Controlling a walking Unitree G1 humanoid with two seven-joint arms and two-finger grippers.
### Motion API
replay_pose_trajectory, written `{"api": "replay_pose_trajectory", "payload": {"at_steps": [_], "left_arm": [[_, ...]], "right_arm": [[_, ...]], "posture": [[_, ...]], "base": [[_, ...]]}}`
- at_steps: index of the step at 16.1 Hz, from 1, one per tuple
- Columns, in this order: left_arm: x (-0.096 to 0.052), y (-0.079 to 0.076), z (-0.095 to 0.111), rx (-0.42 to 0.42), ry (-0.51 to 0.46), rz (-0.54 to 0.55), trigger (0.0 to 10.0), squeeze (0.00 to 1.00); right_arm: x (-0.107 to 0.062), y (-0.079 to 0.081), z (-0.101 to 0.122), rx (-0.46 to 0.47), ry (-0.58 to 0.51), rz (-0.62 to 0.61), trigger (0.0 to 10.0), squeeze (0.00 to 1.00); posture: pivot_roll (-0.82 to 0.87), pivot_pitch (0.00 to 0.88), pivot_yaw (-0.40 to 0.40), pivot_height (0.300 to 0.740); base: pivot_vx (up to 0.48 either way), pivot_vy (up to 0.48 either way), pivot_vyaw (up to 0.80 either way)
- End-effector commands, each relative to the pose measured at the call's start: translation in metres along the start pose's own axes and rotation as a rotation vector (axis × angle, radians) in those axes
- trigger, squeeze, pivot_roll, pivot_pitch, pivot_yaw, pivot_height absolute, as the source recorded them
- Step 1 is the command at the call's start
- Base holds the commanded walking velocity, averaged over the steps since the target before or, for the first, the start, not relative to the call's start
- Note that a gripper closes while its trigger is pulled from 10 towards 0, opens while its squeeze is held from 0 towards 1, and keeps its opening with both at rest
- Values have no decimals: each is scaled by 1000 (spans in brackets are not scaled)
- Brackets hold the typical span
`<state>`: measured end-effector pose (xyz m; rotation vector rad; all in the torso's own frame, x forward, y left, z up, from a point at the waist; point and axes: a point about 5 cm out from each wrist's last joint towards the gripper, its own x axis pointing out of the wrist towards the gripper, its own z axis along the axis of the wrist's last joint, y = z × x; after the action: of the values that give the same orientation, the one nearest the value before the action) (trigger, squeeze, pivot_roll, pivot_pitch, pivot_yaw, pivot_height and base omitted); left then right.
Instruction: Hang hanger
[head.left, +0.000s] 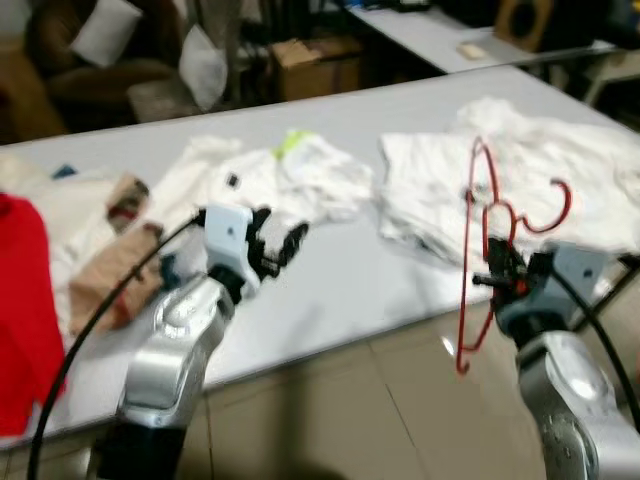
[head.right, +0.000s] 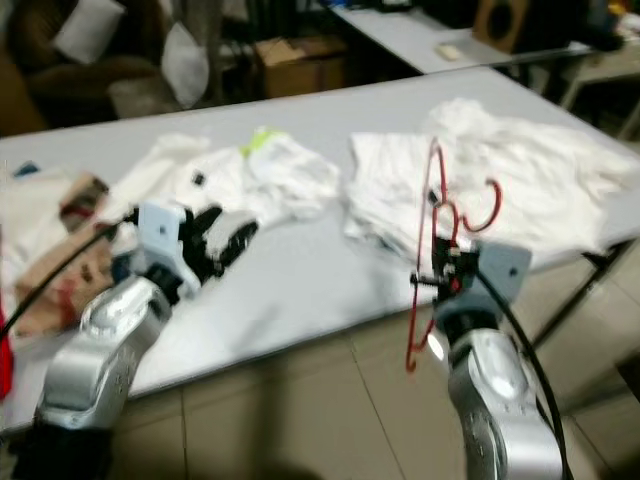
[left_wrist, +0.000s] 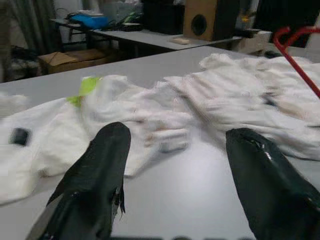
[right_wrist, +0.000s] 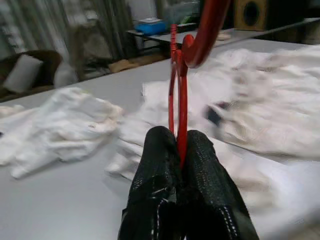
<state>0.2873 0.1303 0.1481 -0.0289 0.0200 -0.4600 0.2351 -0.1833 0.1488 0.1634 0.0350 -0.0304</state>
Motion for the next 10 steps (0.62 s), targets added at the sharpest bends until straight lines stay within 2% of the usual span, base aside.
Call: {"api": "replay_pose_trajectory", "payload": {"at_steps": [1,6,7,8,9,10], "left_arm": [[-3,6,-1,16,7,23,10000,1000],[-4,3,-4,29,10,13,10000,1000],[-4,1,-5,31,9,10,10000,965],[-3,0,-4,9,-8,6,10000,541],[-3,-1,-5,6,-9,5,10000,541],[-3,-2,-6,12,0,2,10000,157]], "right_arm": [[1,7,4,8,-18,35,10000,0],[0,4,4,0,-9,50,10000,0],[0,4,4,-6,-9,51,10000,0],[0,4,4,-9,-8,55,10000,0],[0,3,4,-10,-8,56,10000,0],[0,3,4,-14,-6,59,10000,0]], "posture": [[-156,0,24,740],[-160,0,17,740],[-161,0,16,740],[-163,0,16,740],[-163,0,16,740],[-164,0,17,740]], "base": [[420,0,0],[409,0,0],[326,0,0],[0,0,0],[0,0,0],[0,0,0]]}}
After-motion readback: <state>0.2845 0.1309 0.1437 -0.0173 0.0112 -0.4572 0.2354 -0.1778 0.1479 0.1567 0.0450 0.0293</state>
